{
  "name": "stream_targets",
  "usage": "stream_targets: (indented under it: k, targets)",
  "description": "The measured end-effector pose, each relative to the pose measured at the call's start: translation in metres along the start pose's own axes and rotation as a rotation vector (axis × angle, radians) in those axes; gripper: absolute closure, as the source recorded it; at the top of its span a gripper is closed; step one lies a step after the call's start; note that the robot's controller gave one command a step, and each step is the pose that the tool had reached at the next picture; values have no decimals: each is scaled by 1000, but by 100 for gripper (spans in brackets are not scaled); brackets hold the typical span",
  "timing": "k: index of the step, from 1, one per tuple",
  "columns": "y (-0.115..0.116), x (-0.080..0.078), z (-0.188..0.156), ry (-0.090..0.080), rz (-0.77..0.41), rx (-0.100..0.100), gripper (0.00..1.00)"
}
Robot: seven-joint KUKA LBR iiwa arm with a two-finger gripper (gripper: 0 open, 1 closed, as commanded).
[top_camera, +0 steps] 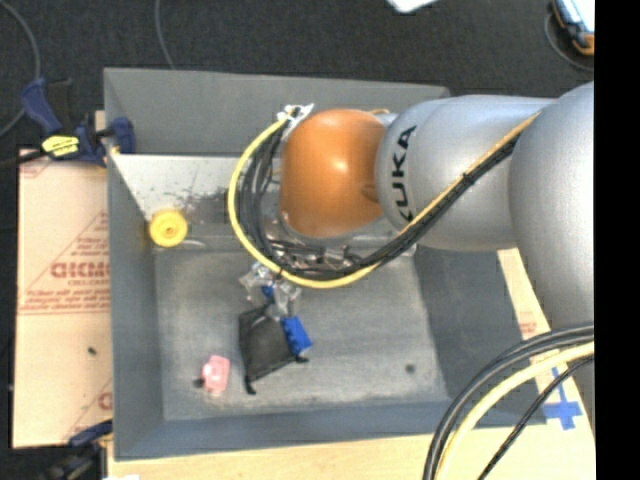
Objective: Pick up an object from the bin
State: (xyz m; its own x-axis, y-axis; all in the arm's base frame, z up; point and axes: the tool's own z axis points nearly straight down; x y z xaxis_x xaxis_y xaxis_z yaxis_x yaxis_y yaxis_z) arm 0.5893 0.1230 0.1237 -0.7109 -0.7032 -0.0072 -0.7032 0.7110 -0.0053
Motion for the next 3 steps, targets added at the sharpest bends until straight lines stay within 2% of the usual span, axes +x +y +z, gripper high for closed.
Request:
stream_targets:
  k: [2,3]
  targets:
    - [-1,-1,-16,-4,2,2,100]
    - [0,0,-22,0,3,0,100]
